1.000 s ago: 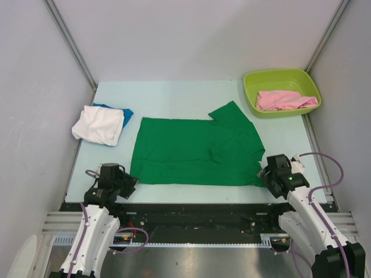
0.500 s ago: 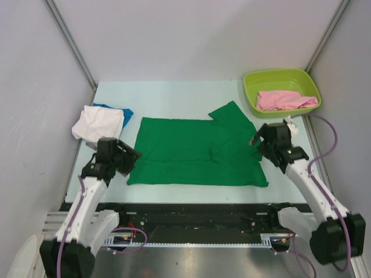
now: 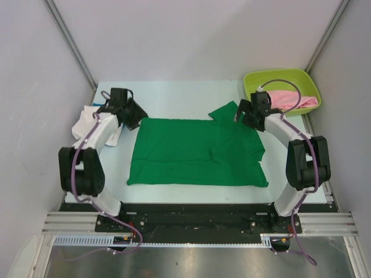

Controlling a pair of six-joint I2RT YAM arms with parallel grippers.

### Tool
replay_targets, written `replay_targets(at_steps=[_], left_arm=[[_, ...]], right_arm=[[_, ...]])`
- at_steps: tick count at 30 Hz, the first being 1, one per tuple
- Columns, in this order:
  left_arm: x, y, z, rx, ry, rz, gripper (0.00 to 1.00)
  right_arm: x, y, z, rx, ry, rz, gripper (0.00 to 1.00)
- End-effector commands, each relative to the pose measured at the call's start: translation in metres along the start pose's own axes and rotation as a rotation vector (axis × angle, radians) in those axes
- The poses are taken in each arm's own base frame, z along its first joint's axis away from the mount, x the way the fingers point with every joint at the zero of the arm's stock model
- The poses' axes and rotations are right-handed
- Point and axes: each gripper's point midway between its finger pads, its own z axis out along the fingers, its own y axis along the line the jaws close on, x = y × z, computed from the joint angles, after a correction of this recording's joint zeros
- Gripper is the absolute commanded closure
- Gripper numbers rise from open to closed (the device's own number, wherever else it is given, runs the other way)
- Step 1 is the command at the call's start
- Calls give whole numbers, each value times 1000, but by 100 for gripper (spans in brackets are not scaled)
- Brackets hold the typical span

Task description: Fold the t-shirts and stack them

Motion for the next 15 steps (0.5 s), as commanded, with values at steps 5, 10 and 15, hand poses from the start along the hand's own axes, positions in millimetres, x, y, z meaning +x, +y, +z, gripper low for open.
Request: replay_targets(at_steps=[5,10,15], left_arm=[[-37,-21,59,-74,1,100,41],[-32,-24,81,-55,29,69,41],[-32,-28,82,-34,31,64,41]], right_arm=[[-86,21,54,-1,-94,-90,0],[-104,41,98,-65,-66,-119,1],[-115,70,133,-178,-45,-165,4]])
